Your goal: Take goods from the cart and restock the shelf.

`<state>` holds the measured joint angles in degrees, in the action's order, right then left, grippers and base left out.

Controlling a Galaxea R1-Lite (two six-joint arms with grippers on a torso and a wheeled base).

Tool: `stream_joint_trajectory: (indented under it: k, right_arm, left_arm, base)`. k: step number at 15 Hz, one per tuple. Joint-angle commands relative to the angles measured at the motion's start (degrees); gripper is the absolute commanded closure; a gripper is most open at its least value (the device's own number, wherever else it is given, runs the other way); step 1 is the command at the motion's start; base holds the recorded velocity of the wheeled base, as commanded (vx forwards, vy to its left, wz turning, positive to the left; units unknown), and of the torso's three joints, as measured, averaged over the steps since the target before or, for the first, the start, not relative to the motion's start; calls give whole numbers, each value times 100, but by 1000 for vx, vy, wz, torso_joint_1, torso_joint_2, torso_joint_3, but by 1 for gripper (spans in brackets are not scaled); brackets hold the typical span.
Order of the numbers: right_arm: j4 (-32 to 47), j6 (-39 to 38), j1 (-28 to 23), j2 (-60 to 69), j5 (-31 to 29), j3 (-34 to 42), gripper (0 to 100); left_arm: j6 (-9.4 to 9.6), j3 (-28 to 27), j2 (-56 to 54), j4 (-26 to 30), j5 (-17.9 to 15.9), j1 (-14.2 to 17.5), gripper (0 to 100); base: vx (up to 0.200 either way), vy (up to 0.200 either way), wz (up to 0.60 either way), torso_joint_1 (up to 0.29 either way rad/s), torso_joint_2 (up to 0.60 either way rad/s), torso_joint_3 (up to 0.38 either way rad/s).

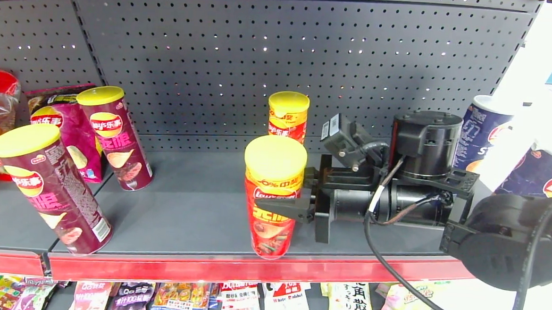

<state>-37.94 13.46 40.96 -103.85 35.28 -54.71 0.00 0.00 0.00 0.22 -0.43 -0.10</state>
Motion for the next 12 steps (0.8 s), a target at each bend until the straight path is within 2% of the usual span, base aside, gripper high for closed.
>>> stream_joint_trajectory:
  k: [1, 12]
  right_arm:
    - [6, -1, 8, -21, 5, -4, 100]
    - [173, -151, -35, 32, -21, -145, 100]
  left_arm:
    - [0, 0, 0, -4, -1, 1, 0]
    - [0, 0, 0, 4, -1, 1, 0]
  base:
    - [0, 0, 0, 0, 0, 0]
    - [0, 0, 0, 0, 0, 0]
